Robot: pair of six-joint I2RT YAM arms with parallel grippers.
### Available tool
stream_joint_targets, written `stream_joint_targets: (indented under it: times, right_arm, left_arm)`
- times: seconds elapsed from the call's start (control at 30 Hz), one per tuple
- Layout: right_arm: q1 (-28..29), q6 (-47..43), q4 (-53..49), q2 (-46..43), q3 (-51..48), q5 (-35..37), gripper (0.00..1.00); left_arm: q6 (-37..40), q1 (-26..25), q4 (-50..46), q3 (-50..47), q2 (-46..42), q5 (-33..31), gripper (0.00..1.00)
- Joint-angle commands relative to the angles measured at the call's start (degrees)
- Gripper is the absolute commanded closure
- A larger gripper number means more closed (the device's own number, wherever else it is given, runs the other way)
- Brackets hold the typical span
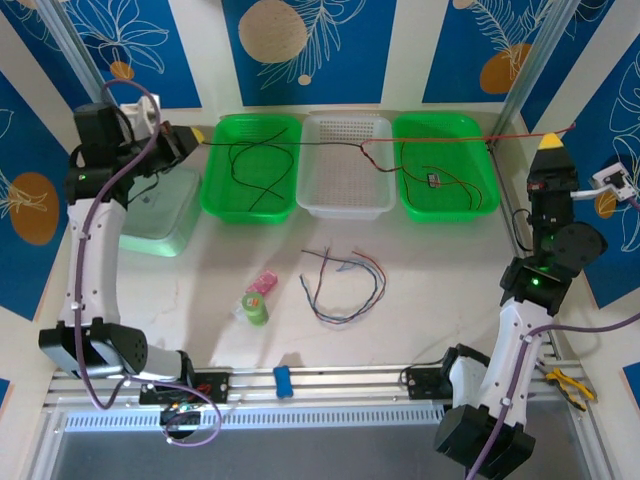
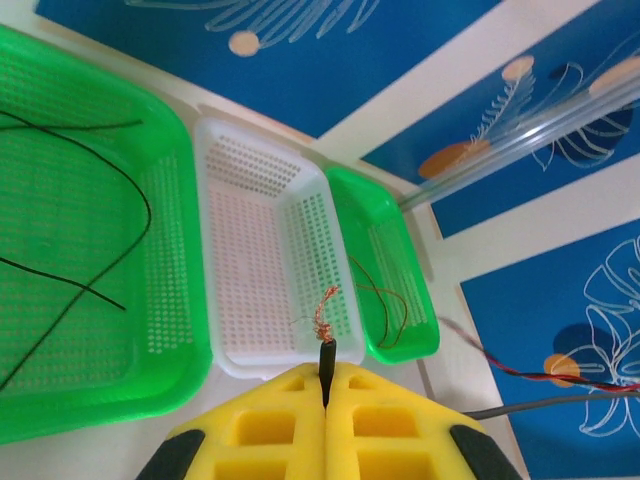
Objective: Untangle the cables
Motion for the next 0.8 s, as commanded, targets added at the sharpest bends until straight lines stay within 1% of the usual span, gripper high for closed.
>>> stream_joint_targets:
  times: [0.0,0.13,0.27,0.4,0.57,0.7,0.77]
  right_arm:
    - [-1.45,0.57,1.94,0.06,1.75,4.26,1.00]
    - [-2.14,0.40,2.03,0.57,2.49,4.48,1.00]
    - [-3.09,1.11,2.25,1.12,3.02,5.47,1.00]
    - [-3.94,1.11,2.37,1.82,3.54,6.26,1.00]
    - [-5.00,1.48,2.38,3.06,4.06,7.18,1.00]
    - [-6.05,1.91,2.18,3.75,3.65,7.59,1.00]
    - [-6.44,2.00,2.21,3.74,3.26,7.70,1.00]
  left_arm:
    - [0.69,5.27,-2.00,3.97,-0.95,1.24,1.00]
    - [-4.09,9.86,2.88,2.62,-1.87,1.75,1.00]
    - [-5.95,12.47,4.85,1.70,-2.71,-0.76,1.00]
    - [-11.76,14.97,13.38,-3.37,-4.83,-3.40,1.00]
    - [-14.46,17.09,17.59,-5.56,-5.88,-8.10,1.00]
    - [-17.67,17.65,23.35,-9.47,-7.26,-13.53,1.00]
    - [-18.14,17.99,24.22,-10.33,-7.74,-16.34,1.00]
